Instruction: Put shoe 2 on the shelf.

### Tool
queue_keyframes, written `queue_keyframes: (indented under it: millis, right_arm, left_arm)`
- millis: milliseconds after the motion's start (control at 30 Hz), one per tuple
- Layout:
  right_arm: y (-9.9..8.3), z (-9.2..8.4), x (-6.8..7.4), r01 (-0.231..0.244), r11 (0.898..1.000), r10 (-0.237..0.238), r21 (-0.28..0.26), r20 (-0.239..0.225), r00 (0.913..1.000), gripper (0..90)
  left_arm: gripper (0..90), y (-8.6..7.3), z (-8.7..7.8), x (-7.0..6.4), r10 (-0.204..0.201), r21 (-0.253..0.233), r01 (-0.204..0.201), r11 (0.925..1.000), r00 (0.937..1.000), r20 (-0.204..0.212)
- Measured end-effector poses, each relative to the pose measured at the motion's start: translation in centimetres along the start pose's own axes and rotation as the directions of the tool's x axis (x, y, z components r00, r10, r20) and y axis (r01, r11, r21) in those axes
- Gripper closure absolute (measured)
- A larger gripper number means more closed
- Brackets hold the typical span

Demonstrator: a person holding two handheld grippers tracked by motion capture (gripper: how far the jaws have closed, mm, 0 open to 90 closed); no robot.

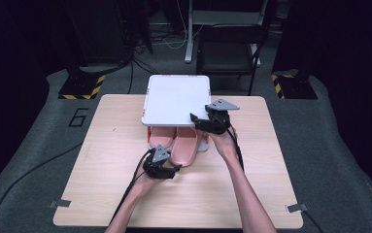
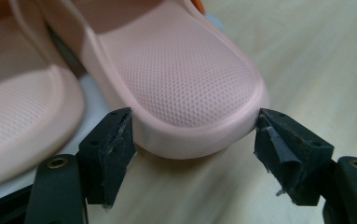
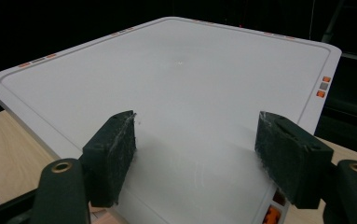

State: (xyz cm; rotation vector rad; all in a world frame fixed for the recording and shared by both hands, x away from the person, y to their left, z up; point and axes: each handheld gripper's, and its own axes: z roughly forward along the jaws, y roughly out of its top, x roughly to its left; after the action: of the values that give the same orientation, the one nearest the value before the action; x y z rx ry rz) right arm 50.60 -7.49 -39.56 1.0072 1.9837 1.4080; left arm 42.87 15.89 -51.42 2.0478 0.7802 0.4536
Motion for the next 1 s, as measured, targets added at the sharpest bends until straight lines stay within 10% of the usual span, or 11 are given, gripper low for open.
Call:
queue_keyframes:
  millis: [700, 1000]
  right_arm:
    - [0.0, -0.1, 0.0, -0.011, 1.000, 0.011, -0.004, 0.007, 0.9999, 30.7]
    - [0.0, -0.1, 0.1, -0.016, 1.000, 0.016, -0.003, 0.010, 0.9998, 30.8]
  left_arm:
    - [28.2, 2.1, 3.8, -0.5, -0.082, -0.043, 0.077, 0.9961, 0.9905, -0.111]
    - [28.3, 2.8, 5.1, -0.2, -0.147, -0.070, 0.137, 0.9881, 0.9763, -0.159]
